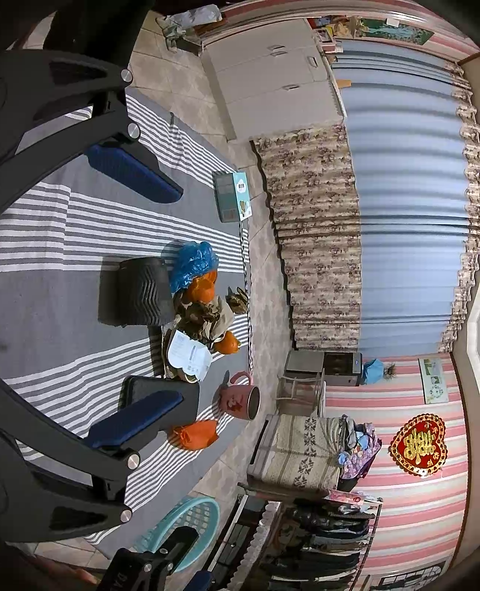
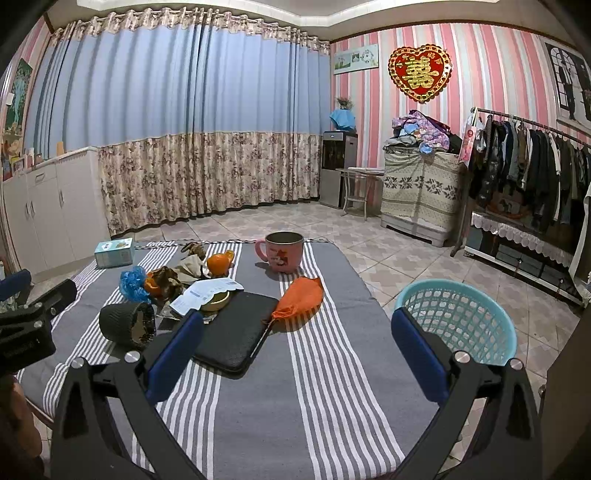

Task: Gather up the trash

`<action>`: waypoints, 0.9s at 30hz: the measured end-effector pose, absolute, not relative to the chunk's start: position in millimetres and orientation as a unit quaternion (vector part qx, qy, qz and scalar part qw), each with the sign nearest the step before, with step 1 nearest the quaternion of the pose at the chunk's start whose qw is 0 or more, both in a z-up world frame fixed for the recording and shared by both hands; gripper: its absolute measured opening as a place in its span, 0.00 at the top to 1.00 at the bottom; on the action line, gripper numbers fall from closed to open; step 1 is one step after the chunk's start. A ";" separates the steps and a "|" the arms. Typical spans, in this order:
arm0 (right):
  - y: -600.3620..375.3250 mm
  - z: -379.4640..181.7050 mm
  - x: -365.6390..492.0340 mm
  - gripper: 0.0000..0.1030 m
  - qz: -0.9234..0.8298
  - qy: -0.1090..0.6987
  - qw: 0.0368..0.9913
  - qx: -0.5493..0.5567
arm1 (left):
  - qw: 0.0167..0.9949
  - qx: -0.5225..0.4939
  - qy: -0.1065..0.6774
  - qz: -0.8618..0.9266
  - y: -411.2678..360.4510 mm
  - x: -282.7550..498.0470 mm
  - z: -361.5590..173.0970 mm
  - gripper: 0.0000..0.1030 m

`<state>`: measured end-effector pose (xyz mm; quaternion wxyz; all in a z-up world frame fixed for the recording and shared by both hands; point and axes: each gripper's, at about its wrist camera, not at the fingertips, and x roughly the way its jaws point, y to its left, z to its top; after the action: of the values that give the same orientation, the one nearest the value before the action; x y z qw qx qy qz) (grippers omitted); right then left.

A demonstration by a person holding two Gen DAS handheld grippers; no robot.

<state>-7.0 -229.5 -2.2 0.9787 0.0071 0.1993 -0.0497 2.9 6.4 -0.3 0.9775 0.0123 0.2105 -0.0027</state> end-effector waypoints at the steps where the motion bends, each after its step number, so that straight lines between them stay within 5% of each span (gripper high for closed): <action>1: -228.6 -1.6 -6.7 0.04 -0.050 0.200 0.979 0.006 | 0.977 0.012 0.211 -0.002 6.5 2.6 0.1 0.05; 27: -226.6 1.5 -7.5 0.04 -0.052 0.198 0.979 0.003 | 0.978 0.013 0.206 -0.008 1.0 -4.1 2.4 0.05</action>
<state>-7.5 -226.6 1.5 0.9789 0.0025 0.1975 -0.0518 -4.1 1.0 2.4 0.9784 0.0133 0.2060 -0.0076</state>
